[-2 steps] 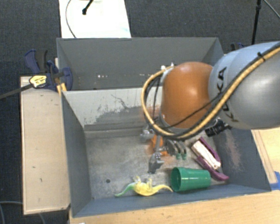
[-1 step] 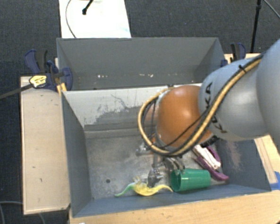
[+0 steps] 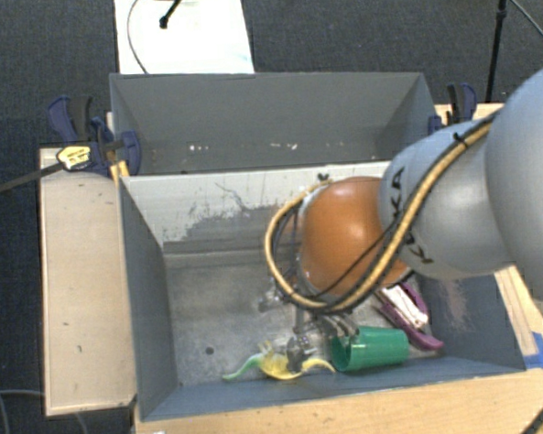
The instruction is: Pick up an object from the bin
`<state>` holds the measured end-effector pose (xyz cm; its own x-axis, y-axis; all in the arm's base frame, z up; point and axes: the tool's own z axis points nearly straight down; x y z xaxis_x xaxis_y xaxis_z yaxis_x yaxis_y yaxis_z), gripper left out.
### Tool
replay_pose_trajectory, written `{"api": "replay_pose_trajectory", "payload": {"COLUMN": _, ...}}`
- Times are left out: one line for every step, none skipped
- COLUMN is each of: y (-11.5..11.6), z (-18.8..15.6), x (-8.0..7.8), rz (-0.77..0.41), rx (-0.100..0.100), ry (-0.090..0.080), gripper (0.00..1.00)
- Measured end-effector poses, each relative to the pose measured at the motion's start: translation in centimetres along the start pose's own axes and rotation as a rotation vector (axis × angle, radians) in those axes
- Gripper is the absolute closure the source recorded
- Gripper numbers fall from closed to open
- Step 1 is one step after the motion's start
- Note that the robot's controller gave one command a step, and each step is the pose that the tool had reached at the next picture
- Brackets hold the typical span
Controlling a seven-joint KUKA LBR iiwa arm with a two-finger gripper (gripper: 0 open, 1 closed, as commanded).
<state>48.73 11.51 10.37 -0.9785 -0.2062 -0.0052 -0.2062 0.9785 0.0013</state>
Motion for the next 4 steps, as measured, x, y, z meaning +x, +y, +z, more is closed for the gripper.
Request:
{"api": "replay_pose_trajectory", "payload": {"y": -0.5, "z": -2.2, "x": 1.0, "rz": -0.052, "rx": 0.001, "ry": 0.001, "gripper": 0.0}}
{"api": "replay_pose_trajectory", "payload": {"y": -0.4, "z": 1.4, "x": 0.8, "rz": -0.25, "rx": 0.001, "ry": -0.001, "gripper": 0.0}}
{"api": "replay_pose_trajectory", "payload": {"y": -1.0, "z": 3.1, "x": 0.7, "rz": 0.017, "rx": -0.005, "ry": 0.001, "gripper": 1.0}}
{"api": "replay_pose_trajectory", "payload": {"y": -1.0, "z": 3.0, "x": 0.7, "rz": 0.017, "rx": -0.005, "ry": 0.001, "gripper": 1.0}}
